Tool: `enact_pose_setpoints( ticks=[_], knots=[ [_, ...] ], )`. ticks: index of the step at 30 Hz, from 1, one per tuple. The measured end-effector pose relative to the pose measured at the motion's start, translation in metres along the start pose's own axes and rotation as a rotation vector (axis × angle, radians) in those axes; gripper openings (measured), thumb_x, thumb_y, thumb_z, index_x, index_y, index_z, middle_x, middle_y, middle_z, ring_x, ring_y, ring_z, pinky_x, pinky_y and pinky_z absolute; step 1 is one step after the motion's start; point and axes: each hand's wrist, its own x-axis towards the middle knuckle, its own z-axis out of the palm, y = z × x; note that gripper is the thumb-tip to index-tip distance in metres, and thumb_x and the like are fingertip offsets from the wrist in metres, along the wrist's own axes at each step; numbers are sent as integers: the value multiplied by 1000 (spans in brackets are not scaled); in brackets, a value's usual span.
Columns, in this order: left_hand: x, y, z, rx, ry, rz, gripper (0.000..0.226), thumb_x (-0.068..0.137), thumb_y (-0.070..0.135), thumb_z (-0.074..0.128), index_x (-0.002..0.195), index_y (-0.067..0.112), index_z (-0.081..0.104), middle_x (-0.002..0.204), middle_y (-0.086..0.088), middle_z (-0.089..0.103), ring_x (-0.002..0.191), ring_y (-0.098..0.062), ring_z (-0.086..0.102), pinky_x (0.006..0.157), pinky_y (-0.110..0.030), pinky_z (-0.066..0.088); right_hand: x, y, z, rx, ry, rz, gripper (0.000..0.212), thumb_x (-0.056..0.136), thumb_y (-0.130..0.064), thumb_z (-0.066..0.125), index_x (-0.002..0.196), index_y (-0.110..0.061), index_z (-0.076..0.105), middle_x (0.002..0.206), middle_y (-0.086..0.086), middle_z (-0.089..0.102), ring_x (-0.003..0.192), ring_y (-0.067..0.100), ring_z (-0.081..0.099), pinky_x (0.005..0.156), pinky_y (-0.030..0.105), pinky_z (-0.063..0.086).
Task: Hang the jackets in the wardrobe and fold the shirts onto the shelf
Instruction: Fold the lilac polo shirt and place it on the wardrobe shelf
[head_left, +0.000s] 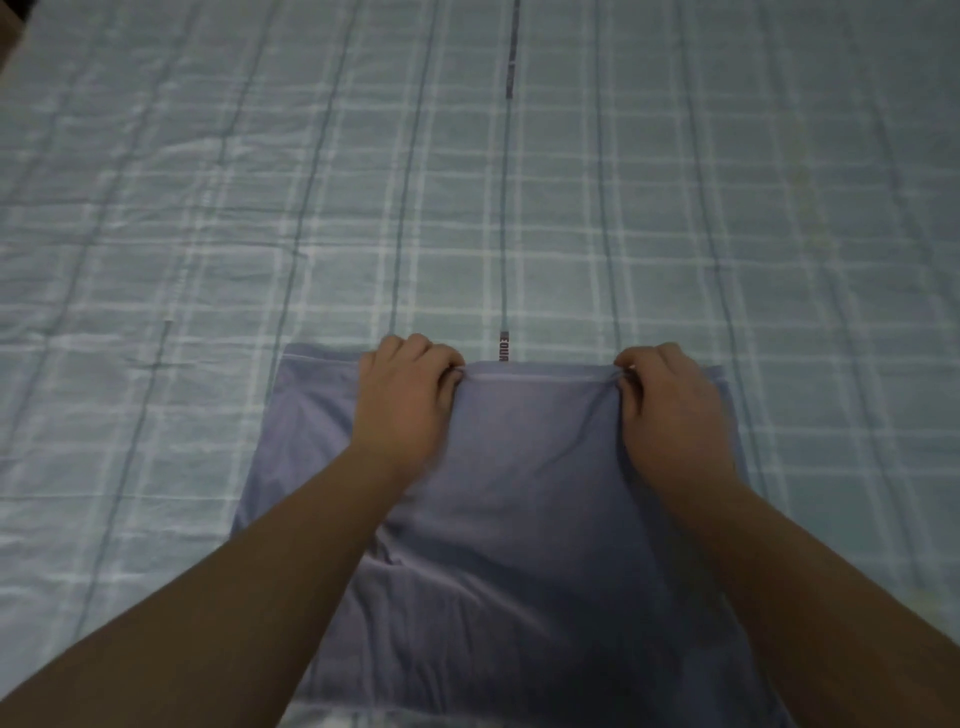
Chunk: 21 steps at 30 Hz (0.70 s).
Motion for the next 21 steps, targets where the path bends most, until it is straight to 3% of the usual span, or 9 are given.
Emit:
enact_pose_setpoints(
  ticks=[3,8,12,15,17,21],
  knots=[
    [8,3,-4,26,55,-123,7,89,28,63,87,24,69,88,1,60,86,-25,49,74,-36,33,7,-1,0,48,54,57,13,93,-12,55,100,-14,65,102,9,57,92,31,55,75,40,45],
    [5,9,11,-40,-89,-243,18,89,19,58,107,18,62,109,-8,56,97,-29,49,86,-40,40,5,5,17,4,-82,132,22,86,-6,48,102,-12,62,109,14,54,96,39,55,78,44,48],
    [-26,10,1,-83,27,-27,44,88,15,57,133,13,54,144,-12,46,130,-31,44,109,-45,35,-13,-9,9,2,54,-45,40,93,-16,45,129,-8,59,136,15,55,126,35,48,108,48,36],
    [-53,0,3,94,-188,112,53,100,38,38,151,26,34,161,-8,25,148,-28,21,119,-51,17,-31,-3,18,-244,-147,-109,51,99,-36,35,148,-20,42,155,9,38,145,31,30,118,57,14],
    [-61,-10,10,210,-323,88,57,101,51,20,155,34,17,164,-4,17,151,-26,12,120,-54,10,-39,12,28,-314,-252,-55,57,100,-45,27,152,-24,34,159,7,32,147,30,27,118,60,12],
    [-60,-14,17,246,-390,49,60,98,57,9,156,39,4,165,1,7,152,-23,3,120,-54,2,-39,22,35,-318,-295,-30,59,99,-47,25,153,-26,31,161,5,29,147,29,25,119,57,12]
  ],
)
